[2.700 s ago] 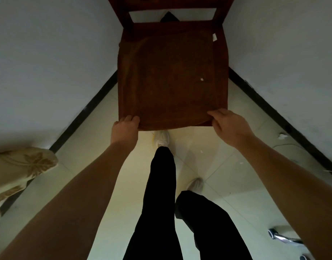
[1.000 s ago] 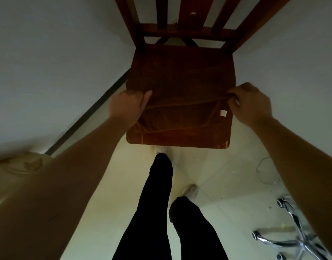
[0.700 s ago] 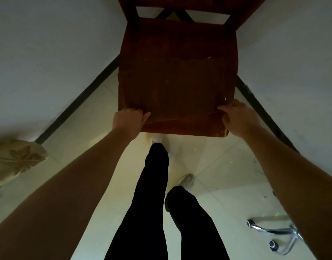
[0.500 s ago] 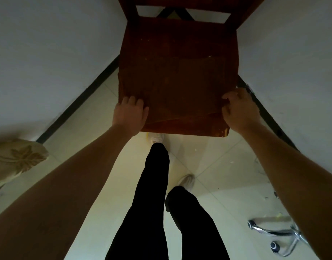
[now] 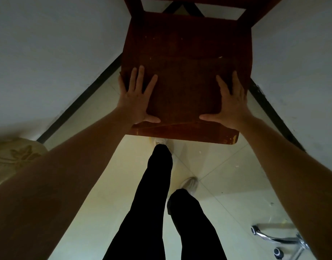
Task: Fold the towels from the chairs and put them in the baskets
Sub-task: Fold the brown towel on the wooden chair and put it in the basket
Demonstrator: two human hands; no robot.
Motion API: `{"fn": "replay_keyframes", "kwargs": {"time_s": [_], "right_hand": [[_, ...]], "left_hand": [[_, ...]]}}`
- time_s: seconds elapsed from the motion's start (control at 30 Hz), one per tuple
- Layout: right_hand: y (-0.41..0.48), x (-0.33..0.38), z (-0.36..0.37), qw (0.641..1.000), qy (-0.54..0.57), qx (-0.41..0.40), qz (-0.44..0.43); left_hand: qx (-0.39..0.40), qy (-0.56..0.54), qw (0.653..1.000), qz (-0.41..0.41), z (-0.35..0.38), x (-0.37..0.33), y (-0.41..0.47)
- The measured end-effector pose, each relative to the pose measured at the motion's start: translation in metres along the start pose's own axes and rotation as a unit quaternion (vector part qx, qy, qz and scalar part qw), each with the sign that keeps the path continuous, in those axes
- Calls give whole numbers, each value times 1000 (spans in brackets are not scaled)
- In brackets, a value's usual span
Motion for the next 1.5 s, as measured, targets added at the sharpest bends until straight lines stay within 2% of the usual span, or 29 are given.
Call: {"fn": "replay_keyframes", "kwargs": {"time_s": [0.1,0.17,0.33,0.4,0.47,0.6,0.7,0.77,0.8,0.87,0.93,1.0,1.07,1.13,1.23,1.27,1.33,1.4,1.5], "right_hand": [[-2,-8,-8,974,183,-95,92],[1,-17,-12,946,262,-109,158],[7,-29,-7,880,395,-9,263],[4,-28,-7,838,469,45,275],[0,-26,-10,814,511,76,266],[-11,-29,-15,825,499,41,261],[-17,-18,-24,850,472,19,234],[-20,-2,-36,878,432,-19,207],[-22,9,-44,895,401,-46,188],[-30,39,-61,928,335,-97,131],[-36,74,-68,947,287,-124,75],[-36,110,-63,961,246,-124,27],[-30,146,-47,975,190,-111,-13],[-20,184,-22,984,157,-58,-60],[-11,215,26,977,152,116,-91],[-10,217,35,974,144,147,-95],[-13,213,41,972,158,147,-97],[-17,199,36,960,244,120,-70],[-18,160,22,956,291,27,8]], "left_hand": [[-63,-22,998,18,-15,-20,7],[-67,-12,997,47,-25,-41,19],[6,26,998,62,-19,-68,45],[7,29,998,52,-17,-71,47],[8,31,998,53,-20,-73,48],[22,30,997,65,-20,-77,54],[25,-3,996,86,-25,-72,51],[-27,-58,993,96,-33,-61,40],[-80,-88,989,85,-39,-52,32],[-184,-167,969,8,-49,-24,12],[-218,-293,924,-114,-48,11,-6],[-193,-413,861,-225,-43,42,-20],[-170,-454,826,-289,-40,66,-30],[-163,-459,814,-318,-37,88,-39],[-157,-457,813,-324,-32,105,-45],[-156,-457,815,-321,-32,107,-44],[-151,-459,816,-317,-31,108,-43],[-137,-471,813,-315,-30,101,-40],[-66,-514,792,-323,-25,83,-31]]}}
Point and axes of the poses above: each hand's wrist, its own y-axis towards the middle knuckle, its own z-axis out of the palm, x = y × z, the point moved 4 cm from there along y, towards the middle knuckle, and after that the axes turned 2 degrees about -y, right-handed, at the moved point
